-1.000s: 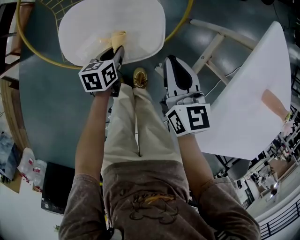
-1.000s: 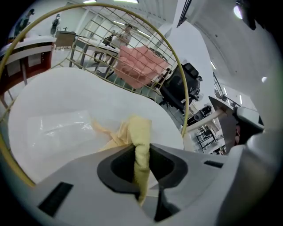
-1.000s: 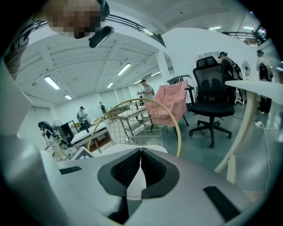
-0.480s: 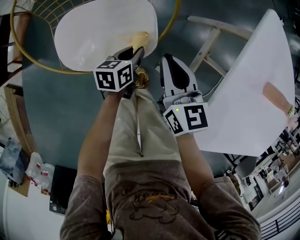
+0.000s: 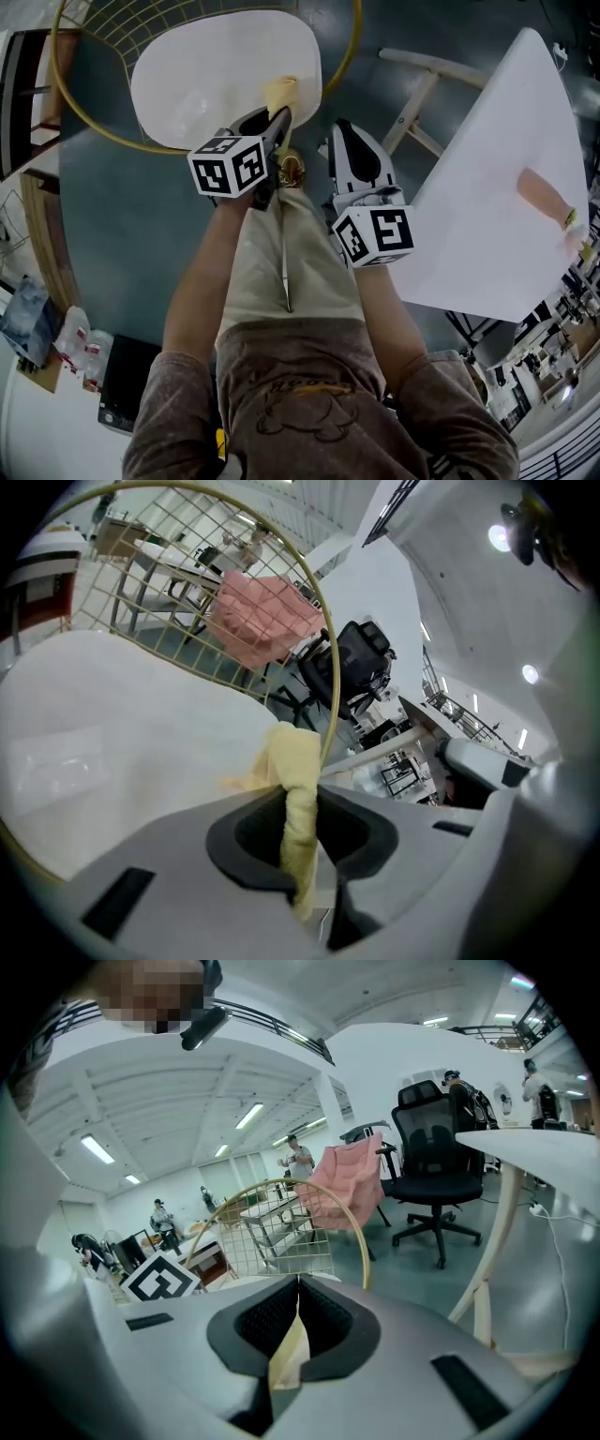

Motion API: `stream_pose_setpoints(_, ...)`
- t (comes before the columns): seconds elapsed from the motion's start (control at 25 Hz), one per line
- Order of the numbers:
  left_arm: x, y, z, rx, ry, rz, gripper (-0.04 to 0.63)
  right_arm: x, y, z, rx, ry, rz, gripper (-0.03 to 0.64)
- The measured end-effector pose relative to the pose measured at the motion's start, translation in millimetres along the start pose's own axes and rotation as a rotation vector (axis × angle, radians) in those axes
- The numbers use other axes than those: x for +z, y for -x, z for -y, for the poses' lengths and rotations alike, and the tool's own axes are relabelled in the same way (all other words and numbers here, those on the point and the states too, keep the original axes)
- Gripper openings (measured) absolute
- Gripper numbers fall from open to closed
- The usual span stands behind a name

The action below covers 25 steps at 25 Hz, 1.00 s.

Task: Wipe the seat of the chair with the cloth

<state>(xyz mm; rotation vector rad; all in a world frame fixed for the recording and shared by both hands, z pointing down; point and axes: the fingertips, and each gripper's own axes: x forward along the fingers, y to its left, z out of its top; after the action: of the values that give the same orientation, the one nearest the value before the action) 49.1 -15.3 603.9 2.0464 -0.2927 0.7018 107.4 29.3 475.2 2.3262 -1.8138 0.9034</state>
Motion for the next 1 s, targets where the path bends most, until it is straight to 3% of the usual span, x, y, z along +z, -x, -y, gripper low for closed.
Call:
stream_pose_setpoints(0.4, 61, 111, 34, 0.119, -0.084, 0.176, 0.075, 53, 23, -36, 0.092, 0.009, 0.032, 0.028)
stream_pose_setpoints(0.76, 119, 218, 122, 0.174, -0.274, 0.313, 0.075, 125, 73, -83, 0.189, 0.070, 0.053, 0.028)
stream_pose_setpoints(1.0, 137, 286, 181, 0.187, -0.332, 0.386, 0.075, 173, 118, -106, 0.240, 0.110, 0.090, 0.028)
